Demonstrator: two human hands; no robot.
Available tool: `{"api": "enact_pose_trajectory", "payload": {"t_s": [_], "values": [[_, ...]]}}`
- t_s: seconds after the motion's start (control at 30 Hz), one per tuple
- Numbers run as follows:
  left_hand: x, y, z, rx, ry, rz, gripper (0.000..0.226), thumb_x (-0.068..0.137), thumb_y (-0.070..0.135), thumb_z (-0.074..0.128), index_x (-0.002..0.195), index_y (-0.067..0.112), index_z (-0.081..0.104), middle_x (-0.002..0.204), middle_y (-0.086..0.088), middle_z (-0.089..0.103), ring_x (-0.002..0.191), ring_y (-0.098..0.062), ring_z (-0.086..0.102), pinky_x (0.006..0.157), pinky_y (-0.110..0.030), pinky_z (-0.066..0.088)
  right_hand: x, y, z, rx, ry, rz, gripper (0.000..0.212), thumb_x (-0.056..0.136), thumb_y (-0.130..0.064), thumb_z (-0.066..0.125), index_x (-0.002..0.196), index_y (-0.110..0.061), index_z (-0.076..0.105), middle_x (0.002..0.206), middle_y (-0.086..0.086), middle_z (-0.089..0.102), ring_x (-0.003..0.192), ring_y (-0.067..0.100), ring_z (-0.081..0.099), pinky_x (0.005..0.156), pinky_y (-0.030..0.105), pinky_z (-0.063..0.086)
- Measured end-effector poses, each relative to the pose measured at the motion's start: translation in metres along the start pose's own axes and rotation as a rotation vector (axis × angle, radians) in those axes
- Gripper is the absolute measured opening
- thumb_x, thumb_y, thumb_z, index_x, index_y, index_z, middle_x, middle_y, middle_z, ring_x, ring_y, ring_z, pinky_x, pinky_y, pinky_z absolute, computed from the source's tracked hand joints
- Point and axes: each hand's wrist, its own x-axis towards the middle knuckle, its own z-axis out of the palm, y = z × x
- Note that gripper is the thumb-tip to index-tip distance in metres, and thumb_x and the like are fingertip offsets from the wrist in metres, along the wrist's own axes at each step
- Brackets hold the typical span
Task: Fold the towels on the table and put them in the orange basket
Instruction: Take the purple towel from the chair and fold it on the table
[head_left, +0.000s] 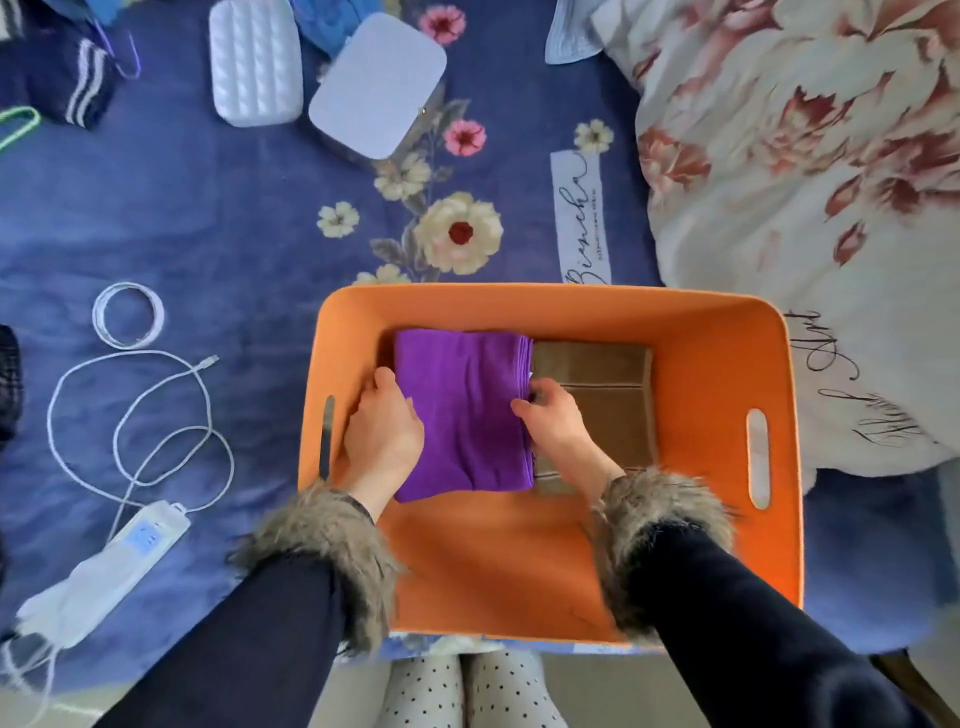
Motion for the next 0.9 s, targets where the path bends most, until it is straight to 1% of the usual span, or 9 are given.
{"api": "enact_pose_trajectory", "payload": {"t_s": [0.2, 0.3, 0.47, 0.53, 0.6, 0.63, 0.7, 0.77, 0.9], "values": [[0.011, 0.002, 0.006, 0.092, -0.038, -0.018, 0.026, 0.096, 0.017, 0.043, 0.120, 0.007, 0.039, 0.122, -0.019, 0.054, 0.108, -0.043, 0.054, 0.074, -0.043, 0.040, 0.010, 0.010, 0.002, 0.048, 0.003, 0.064, 0.010, 0.086, -0.013, 0.054, 0.094, -0.018, 0.054, 0.089, 0.004, 0.059, 0.098, 0.032, 0.060, 0.087, 0.050, 0.050], [0.012, 0.002, 0.009, 0.103, -0.030, -0.063, 0.029, 0.093, 0.011, 0.047, 0.119, 0.005, 0.038, 0.122, -0.020, 0.054, 0.109, -0.043, 0.054, 0.077, -0.045, 0.042, 0.011, 0.015, 0.002, 0.059, -0.011, 0.063, 0.013, 0.086, -0.014, 0.055, 0.099, -0.016, 0.057, 0.090, 0.003, 0.060, 0.098, 0.033, 0.061, 0.087, 0.049, 0.050], [0.006, 0.004, 0.018, 0.089, 0.064, -0.006, 0.052, 0.087, 0.002, 0.049, 0.135, 0.010, 0.029, 0.127, -0.015, 0.045, 0.107, -0.039, 0.055, 0.071, -0.044, 0.042, 0.008, 0.020, 0.004, -0.036, 0.056, 0.024, 0.027, 0.089, -0.017, 0.056, 0.116, -0.011, 0.055, 0.107, 0.010, 0.064, 0.105, 0.032, 0.058, 0.086, 0.032, 0.042], [-0.002, -0.003, 0.023, 0.206, 0.086, 0.146, 0.074, 0.083, 0.004, 0.058, 0.144, 0.018, 0.019, 0.136, -0.013, 0.033, 0.116, -0.034, 0.047, 0.075, -0.042, 0.044, -0.004, 0.025, 0.003, -0.204, 0.173, -0.111, 0.037, 0.088, -0.015, 0.055, 0.125, -0.010, 0.049, 0.118, 0.015, 0.056, 0.108, 0.033, 0.053, 0.088, 0.033, 0.039], [-0.007, -0.013, 0.029, 0.386, 0.044, 0.324, 0.096, 0.080, 0.012, 0.067, 0.149, 0.023, 0.003, 0.153, -0.014, 0.008, 0.137, -0.034, 0.023, 0.095, -0.037, 0.041, -0.015, 0.029, 0.003, -0.503, 0.277, -0.400, 0.054, 0.084, -0.014, 0.060, 0.135, -0.010, 0.042, 0.132, 0.018, 0.046, 0.119, 0.037, 0.044, 0.098, 0.041, 0.037], [-0.006, -0.018, 0.032, 0.466, 0.004, 0.385, 0.104, 0.079, 0.018, 0.070, 0.149, 0.025, -0.006, 0.156, -0.014, -0.006, 0.143, -0.034, 0.007, 0.105, -0.037, 0.033, -0.018, 0.031, 0.003, -0.673, 0.258, -0.539, 0.065, 0.082, -0.018, 0.063, 0.141, -0.013, 0.035, 0.142, 0.018, 0.038, 0.130, 0.038, 0.035, 0.105, 0.046, 0.031], [-0.001, -0.022, 0.036, 0.599, -0.070, 0.437, 0.116, 0.076, 0.032, 0.074, 0.147, 0.025, -0.018, 0.154, -0.013, -0.023, 0.144, -0.032, -0.014, 0.115, -0.039, 0.014, -0.015, 0.034, 0.003, -0.990, 0.106, -0.689, 0.088, 0.081, -0.033, 0.066, 0.150, -0.020, 0.012, 0.157, 0.013, 0.008, 0.145, 0.033, 0.005, 0.115, 0.053, 0.006], [0.007, -0.021, 0.039, 0.682, -0.111, 0.444, 0.125, 0.071, 0.040, 0.077, 0.145, 0.024, -0.022, 0.152, -0.014, -0.028, 0.142, -0.031, -0.020, 0.117, -0.040, 0.003, -0.004, 0.037, 0.000, -1.173, 0.003, -0.711, 0.102, 0.079, -0.046, 0.066, 0.149, -0.024, -0.006, 0.157, 0.009, -0.013, 0.144, 0.028, -0.014, 0.113, 0.053, -0.010], [0.021, -0.019, 0.045, 0.793, -0.164, 0.431, 0.132, 0.067, 0.050, 0.077, 0.142, 0.022, -0.028, 0.151, -0.016, -0.031, 0.142, -0.030, -0.022, 0.116, -0.042, -0.004, 0.019, 0.040, -0.009, -1.283, -0.037, -0.642, 0.108, 0.076, -0.061, 0.061, 0.148, -0.027, -0.011, 0.156, 0.003, -0.021, 0.143, 0.026, -0.019, 0.110, 0.053, -0.016]]}}
